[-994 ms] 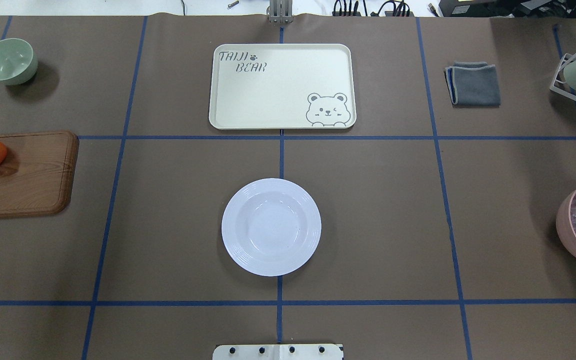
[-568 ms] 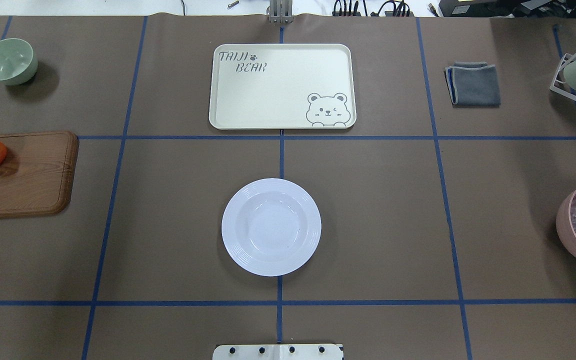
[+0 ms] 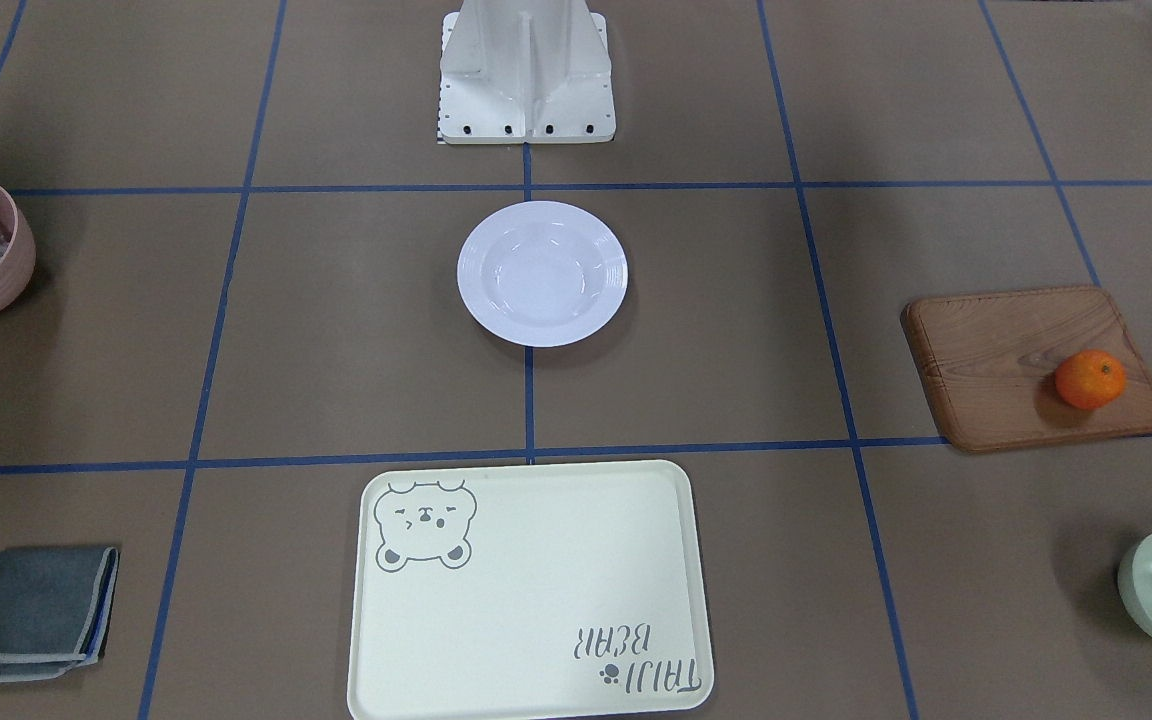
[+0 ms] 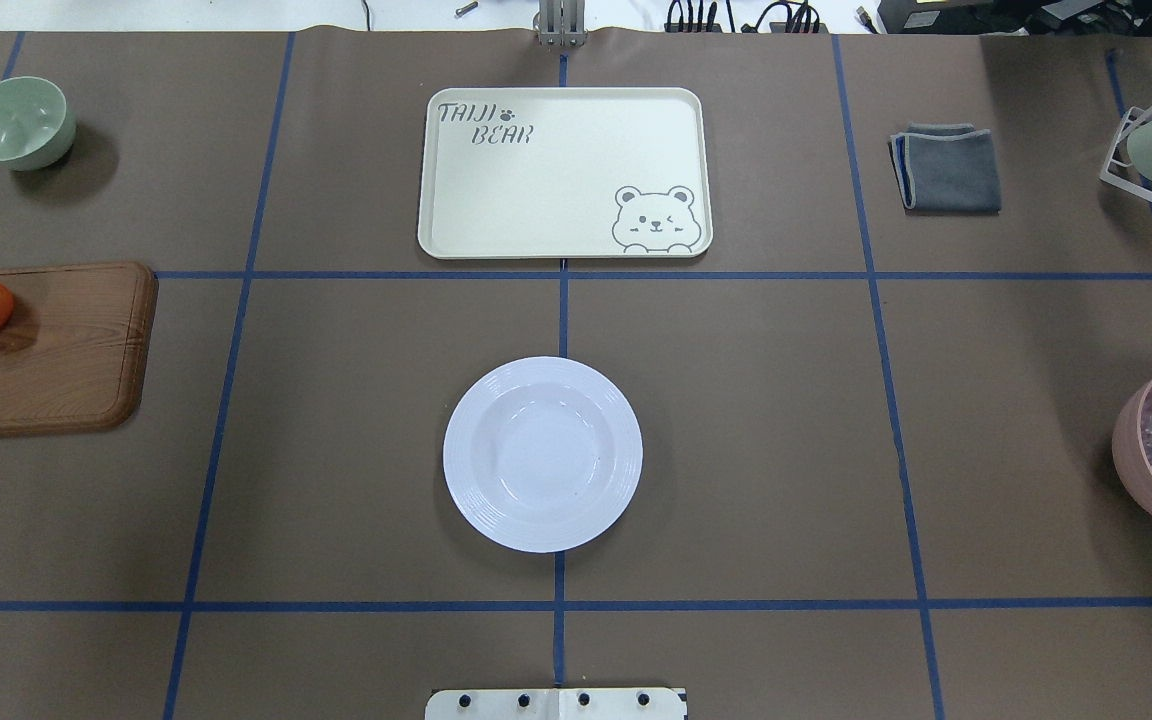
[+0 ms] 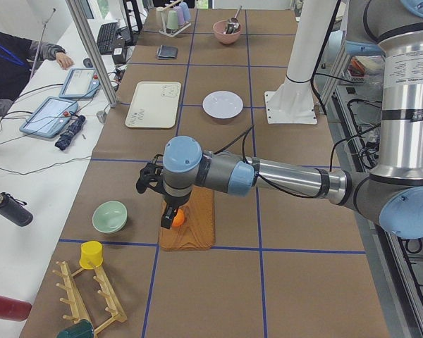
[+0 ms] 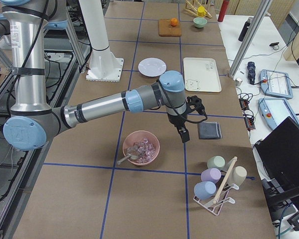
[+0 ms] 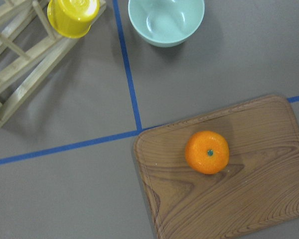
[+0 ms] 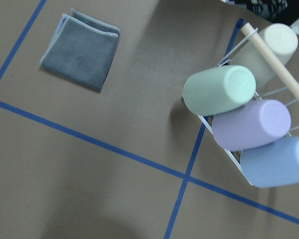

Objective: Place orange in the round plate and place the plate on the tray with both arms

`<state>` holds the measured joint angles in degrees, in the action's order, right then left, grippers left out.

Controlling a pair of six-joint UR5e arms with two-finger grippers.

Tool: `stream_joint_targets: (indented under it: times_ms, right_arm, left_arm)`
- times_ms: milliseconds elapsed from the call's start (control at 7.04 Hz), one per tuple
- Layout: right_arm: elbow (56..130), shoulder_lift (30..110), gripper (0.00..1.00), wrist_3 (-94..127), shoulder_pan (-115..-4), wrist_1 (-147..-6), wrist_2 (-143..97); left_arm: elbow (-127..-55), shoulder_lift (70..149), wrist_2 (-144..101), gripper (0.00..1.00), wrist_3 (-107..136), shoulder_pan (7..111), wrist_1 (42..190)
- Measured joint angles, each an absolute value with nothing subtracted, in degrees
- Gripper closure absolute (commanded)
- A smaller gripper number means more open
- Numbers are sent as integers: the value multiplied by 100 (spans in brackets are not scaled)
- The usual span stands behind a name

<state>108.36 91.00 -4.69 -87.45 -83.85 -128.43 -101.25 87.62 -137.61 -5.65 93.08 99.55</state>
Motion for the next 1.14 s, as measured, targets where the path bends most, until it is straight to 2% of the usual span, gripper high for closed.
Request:
stream_joint_targets:
  times_ms: [710, 1136]
  right_arm:
    - [10573, 9009, 0, -214, -8679, -7524, -12877]
    - [10633, 8882, 0, 1468, -8043, -7108, -13110]
  left_arm:
    - [-9611, 8866, -13949, 2, 9, 9265, 11636]
    - [-9109, 8928, -13902, 2, 364, 8828, 12140]
